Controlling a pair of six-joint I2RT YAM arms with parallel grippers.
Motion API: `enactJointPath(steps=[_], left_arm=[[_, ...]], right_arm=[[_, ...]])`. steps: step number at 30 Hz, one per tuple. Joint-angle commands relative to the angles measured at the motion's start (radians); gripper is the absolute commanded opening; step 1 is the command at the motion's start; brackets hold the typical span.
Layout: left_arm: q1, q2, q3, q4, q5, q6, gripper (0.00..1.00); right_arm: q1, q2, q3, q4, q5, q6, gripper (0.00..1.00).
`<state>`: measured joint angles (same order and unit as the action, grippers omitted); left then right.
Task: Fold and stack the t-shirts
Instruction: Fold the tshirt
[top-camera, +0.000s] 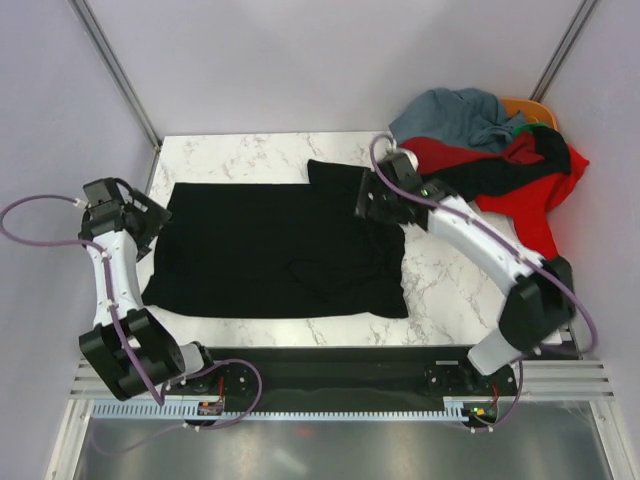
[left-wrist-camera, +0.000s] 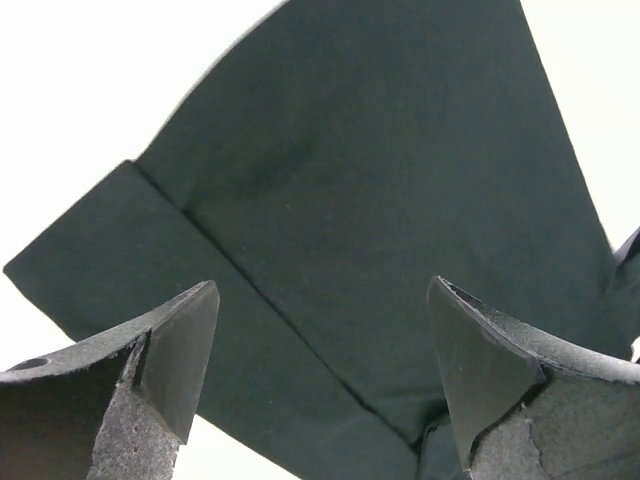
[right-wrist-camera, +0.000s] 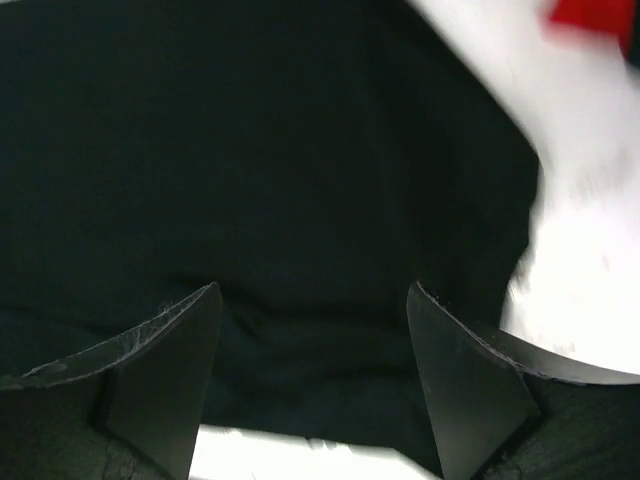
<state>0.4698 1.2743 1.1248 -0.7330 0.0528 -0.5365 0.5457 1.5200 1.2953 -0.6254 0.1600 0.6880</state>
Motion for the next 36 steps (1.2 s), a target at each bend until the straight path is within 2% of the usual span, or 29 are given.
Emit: enactJointPath(steps=[1, 2, 3, 5, 6, 9, 10, 14, 19, 25, 28, 29, 31, 32, 35, 36], left_arm=[[-0.068, 0.022, -0.002, 0.01, -0.007, 0.076, 0.91], [-0.107, 0.007, -0.044, 0.024, -0.004, 0.078, 0.91], [-0.124, -0.001, -0.069, 0.039, 0.001, 0.081, 0.91], [-0.154, -0.013, -0.14, 0.081, 0.002, 0.084, 0.91], [-0.158, -0.024, -0.163, 0.095, 0.004, 0.086, 0.9], [-0.177, -0.044, -0.233, 0.132, -0.001, 0.09, 0.89], [-0.181, -0.047, -0.235, 0.133, 0.01, 0.087, 0.89], [-0.211, -0.052, -0.229, 0.153, 0.002, 0.089, 0.88], [-0.217, -0.044, -0.226, 0.158, -0.01, 0.083, 0.87], [-0.218, -0.015, -0.188, 0.158, -0.05, 0.093, 0.86], [-0.218, 0.042, -0.134, 0.15, -0.106, 0.098, 0.87], [-0.218, 0.066, -0.075, 0.144, -0.116, 0.099, 0.87], [-0.218, 0.175, 0.043, 0.126, -0.146, 0.101, 0.88], [-0.215, 0.225, 0.091, 0.119, -0.159, 0.101, 0.89], [-0.204, 0.411, 0.295, 0.101, -0.173, 0.087, 0.89], [-0.204, 0.512, 0.346, 0.101, -0.168, 0.086, 0.89]], right_arm=[[-0.032, 0.264, 0.31, 0.041, 0.075, -0.154, 0.82], [-0.042, 0.329, 0.39, 0.035, 0.067, -0.157, 0.82], [-0.064, 0.392, 0.545, 0.021, 0.056, -0.165, 0.82], [-0.082, 0.59, 0.712, -0.008, 0.023, -0.169, 0.81], [-0.095, 0.723, 0.89, -0.058, 0.026, -0.176, 0.8], [-0.118, 0.946, 1.179, -0.103, 0.0, -0.185, 0.79], [-0.122, 0.985, 1.222, -0.096, -0.005, -0.185, 0.79], [-0.148, 1.068, 1.222, 0.01, 0.013, -0.17, 0.77], [-0.158, 1.121, 1.174, 0.023, 0.099, -0.194, 0.76], [-0.171, 1.169, 1.116, 0.053, 0.061, -0.176, 0.72], [-0.17, 1.183, 1.096, 0.079, 0.018, -0.163, 0.59], [-0.17, 1.184, 1.09, 0.091, -0.023, -0.162, 0.49], [-0.17, 1.18, 1.072, 0.125, -0.059, -0.169, 0.36], [-0.17, 1.177, 1.067, 0.145, -0.089, -0.174, 0.24], [-0.168, 1.154, 1.049, 0.18, -0.122, -0.202, 0.0], [-0.168, 1.131, 1.03, 0.19, -0.135, -0.208, 0.0]])
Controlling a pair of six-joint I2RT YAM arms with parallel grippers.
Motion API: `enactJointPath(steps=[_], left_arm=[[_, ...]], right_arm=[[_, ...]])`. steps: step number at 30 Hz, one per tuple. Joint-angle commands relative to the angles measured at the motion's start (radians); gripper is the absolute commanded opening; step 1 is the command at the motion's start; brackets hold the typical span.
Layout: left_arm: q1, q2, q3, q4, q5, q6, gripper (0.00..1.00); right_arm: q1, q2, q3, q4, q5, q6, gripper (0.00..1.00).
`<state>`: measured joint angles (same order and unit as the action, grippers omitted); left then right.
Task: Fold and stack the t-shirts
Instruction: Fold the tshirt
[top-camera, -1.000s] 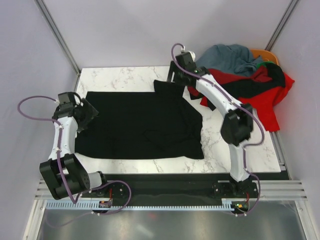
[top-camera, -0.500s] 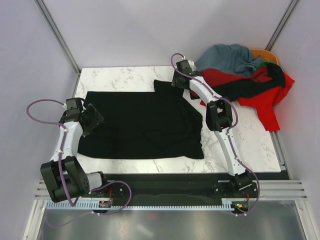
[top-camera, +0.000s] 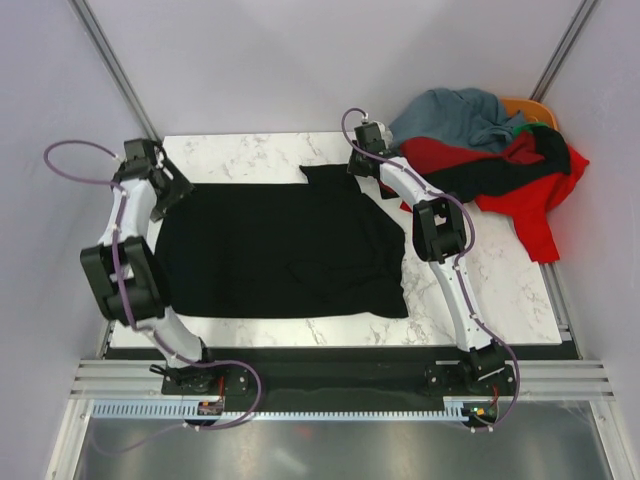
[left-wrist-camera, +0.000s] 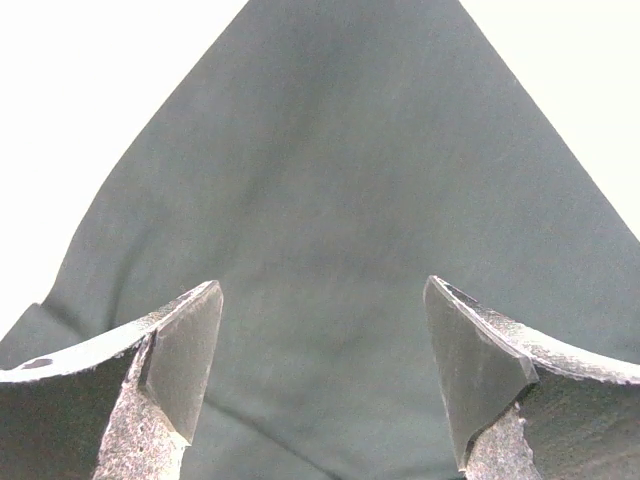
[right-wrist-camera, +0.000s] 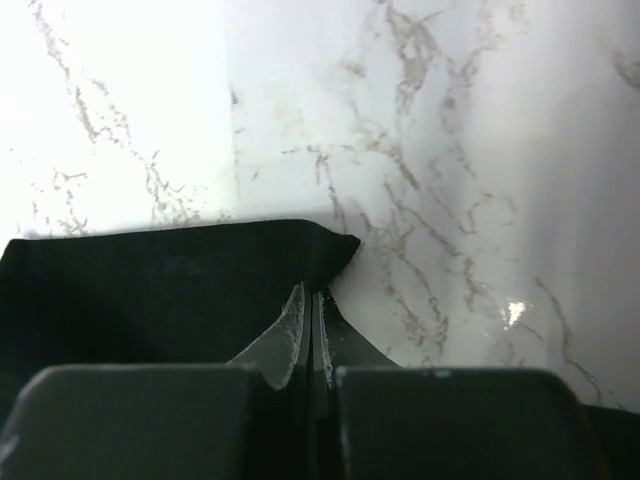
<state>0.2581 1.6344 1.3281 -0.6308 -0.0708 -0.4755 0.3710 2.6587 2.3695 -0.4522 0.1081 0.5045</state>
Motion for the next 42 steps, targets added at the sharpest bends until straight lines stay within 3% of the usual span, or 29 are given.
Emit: enactJointPath(steps=[1, 7, 16, 23, 31, 33, 34, 37, 38, 42], left_arm=[[0.009, 0.201, 0.254, -0.009, -0.04, 0.028, 0.88], [0.021, 0.557, 0.612, -0.084, 0.003, 0.035, 0.82], [0.024, 0.824, 0.948, -0.11, -0.003, 0.015, 0.73], [0.021, 0.941, 1.043, -0.113, 0.005, -0.018, 0.64], [0.017, 0.989, 1.043, -0.144, 0.025, -0.098, 0.55], [0.017, 0.993, 1.042, -0.155, 0.034, -0.104, 0.48], [0.017, 0.993, 1.043, -0.155, 0.037, -0.103, 0.37], [0.017, 0.995, 1.046, -0.155, 0.049, -0.094, 0.21], [0.017, 0.99, 1.048, -0.156, 0.058, -0.094, 0.06], [0.017, 0.929, 1.039, -0.171, 0.092, -0.103, 0.02]], right_arm=[[0.005, -0.02, -0.055, 0.027, -0.09, -0.032, 0.0], [0.005, -0.144, -0.164, 0.116, -0.148, -0.031, 0.0], [0.006, -0.307, -0.347, 0.199, -0.2, -0.014, 0.0], [0.005, -0.433, -0.559, 0.29, -0.232, 0.006, 0.0], [0.003, -0.456, -0.553, 0.273, -0.235, -0.024, 0.0], [0.003, -0.467, -0.559, 0.27, -0.231, -0.029, 0.0], [0.002, -0.47, -0.561, 0.264, -0.228, -0.03, 0.0], [0.0, -0.483, -0.581, 0.264, -0.226, -0.034, 0.0], [0.0, -0.487, -0.584, 0.265, -0.225, -0.034, 0.0], [-0.003, -0.487, -0.531, 0.244, -0.235, -0.032, 0.0]])
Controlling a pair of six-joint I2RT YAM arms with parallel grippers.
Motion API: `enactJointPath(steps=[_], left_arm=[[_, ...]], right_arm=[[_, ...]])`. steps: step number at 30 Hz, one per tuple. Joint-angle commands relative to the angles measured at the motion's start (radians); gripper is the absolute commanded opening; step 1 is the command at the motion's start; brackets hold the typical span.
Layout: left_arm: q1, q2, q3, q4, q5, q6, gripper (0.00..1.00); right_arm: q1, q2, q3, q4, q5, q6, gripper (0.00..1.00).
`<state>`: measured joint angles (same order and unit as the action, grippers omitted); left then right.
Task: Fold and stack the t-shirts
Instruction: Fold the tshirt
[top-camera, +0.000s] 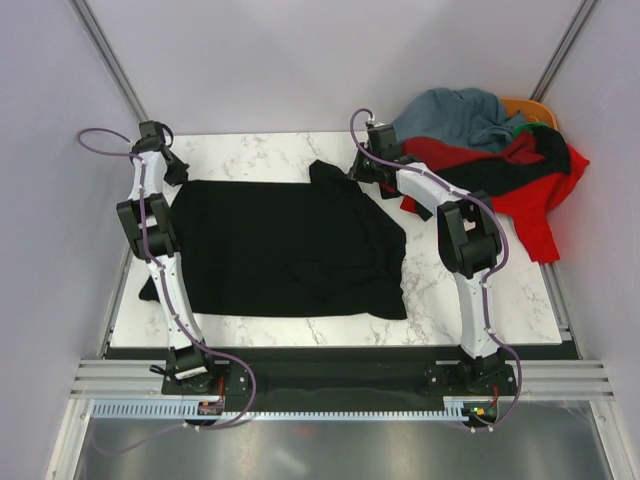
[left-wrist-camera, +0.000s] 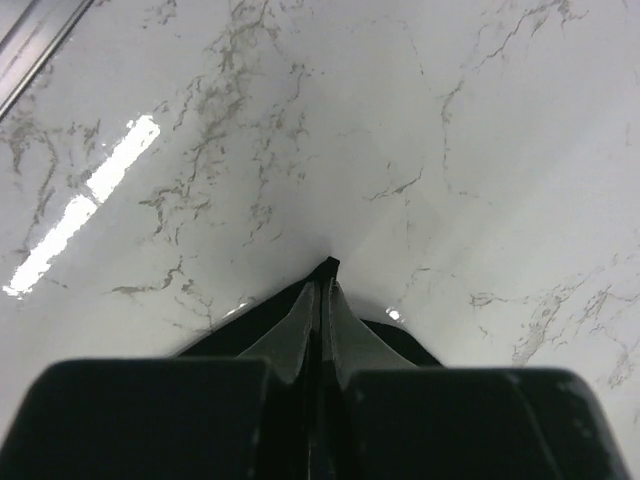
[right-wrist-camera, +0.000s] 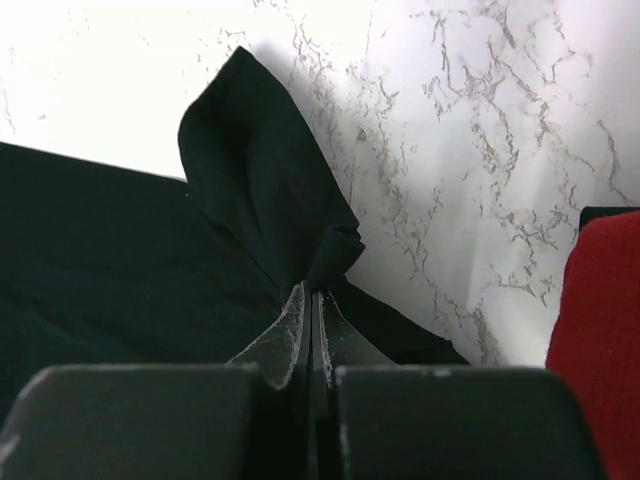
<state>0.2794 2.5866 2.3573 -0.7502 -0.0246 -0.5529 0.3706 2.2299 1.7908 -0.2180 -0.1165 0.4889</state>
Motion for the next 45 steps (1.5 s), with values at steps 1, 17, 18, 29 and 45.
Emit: enactJointPath(steps=[1, 17, 18, 29, 45], left_arm=[[-0.005, -0.042, 0.008, -0.055, 0.052, -0.027, 0.02], [0.02, -0.518, -0.409, -0.078, 0.081, -0.016, 0.02], [0.021, -0.539, -0.468, -0.071, 0.078, -0.009, 0.02], [0.087, -0.806, -0.812, 0.003, 0.107, 0.03, 0.02], [0.147, -0.96, -1.069, 0.049, 0.057, 0.071, 0.02]], right_arm=[[-0.002, -0.055, 0.073, -0.006, -0.009, -0.015, 0.0], [0.033, -0.39, -0.106, -0.113, -0.052, -0.038, 0.0], [0.034, -0.412, -0.134, -0.113, -0.049, -0.041, 0.0], [0.044, -0.667, -0.413, -0.129, -0.014, -0.055, 0.0], [0.068, -0.989, -0.855, -0.11, 0.018, 0.033, 0.0]])
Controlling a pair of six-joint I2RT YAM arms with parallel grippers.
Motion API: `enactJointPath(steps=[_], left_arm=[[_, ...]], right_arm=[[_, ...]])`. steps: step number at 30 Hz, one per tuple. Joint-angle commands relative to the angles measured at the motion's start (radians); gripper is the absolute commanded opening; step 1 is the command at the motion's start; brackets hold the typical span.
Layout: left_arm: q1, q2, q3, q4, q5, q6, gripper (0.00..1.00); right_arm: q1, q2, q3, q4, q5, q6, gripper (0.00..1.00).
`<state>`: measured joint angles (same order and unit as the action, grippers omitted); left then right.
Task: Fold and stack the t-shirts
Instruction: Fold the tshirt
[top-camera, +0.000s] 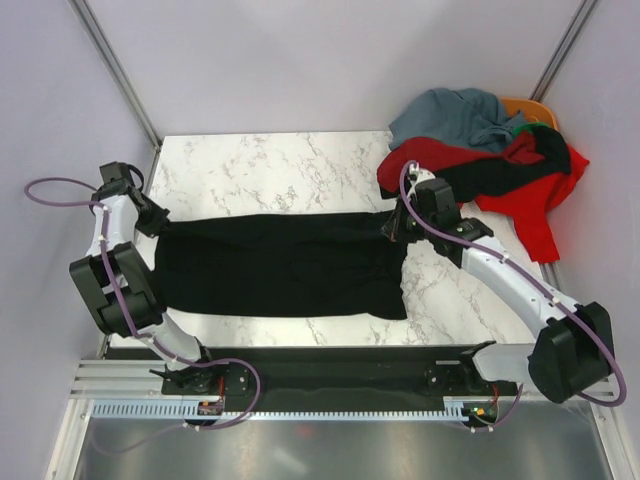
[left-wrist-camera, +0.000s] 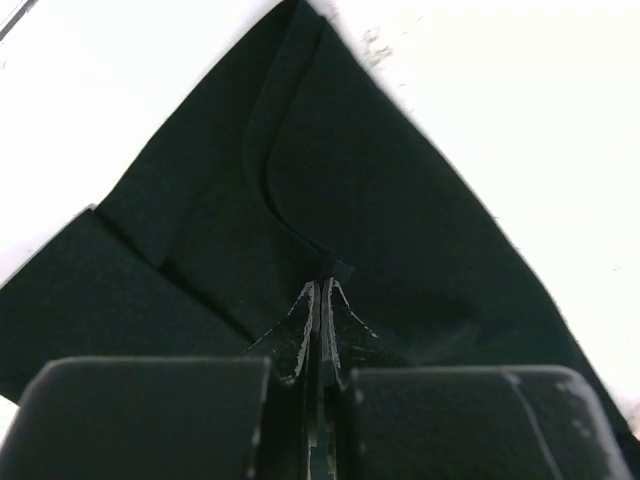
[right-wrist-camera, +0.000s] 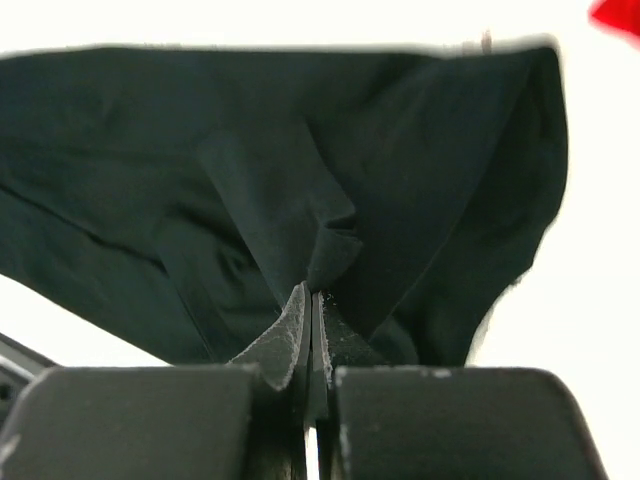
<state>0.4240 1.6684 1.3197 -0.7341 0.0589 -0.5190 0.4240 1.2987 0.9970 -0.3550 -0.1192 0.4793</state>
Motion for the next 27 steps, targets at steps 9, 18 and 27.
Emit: enactJointPath(steps=[9, 18, 27], left_arm=[[0.032, -0.102, -0.128, 0.078, -0.097, 0.002, 0.02], [0.053, -0.096, -0.151, 0.061, -0.163, -0.006, 0.05], [0.073, -0.17, -0.186, 0.059, -0.142, -0.001, 0.86]], right_arm=[[0.059, -0.219, -0.287, 0.054, 0.047, 0.119, 0.0], [0.076, -0.286, -0.402, 0.004, 0.081, 0.14, 0.0], [0.079, -0.266, -0.324, -0.082, 0.113, 0.151, 0.86]])
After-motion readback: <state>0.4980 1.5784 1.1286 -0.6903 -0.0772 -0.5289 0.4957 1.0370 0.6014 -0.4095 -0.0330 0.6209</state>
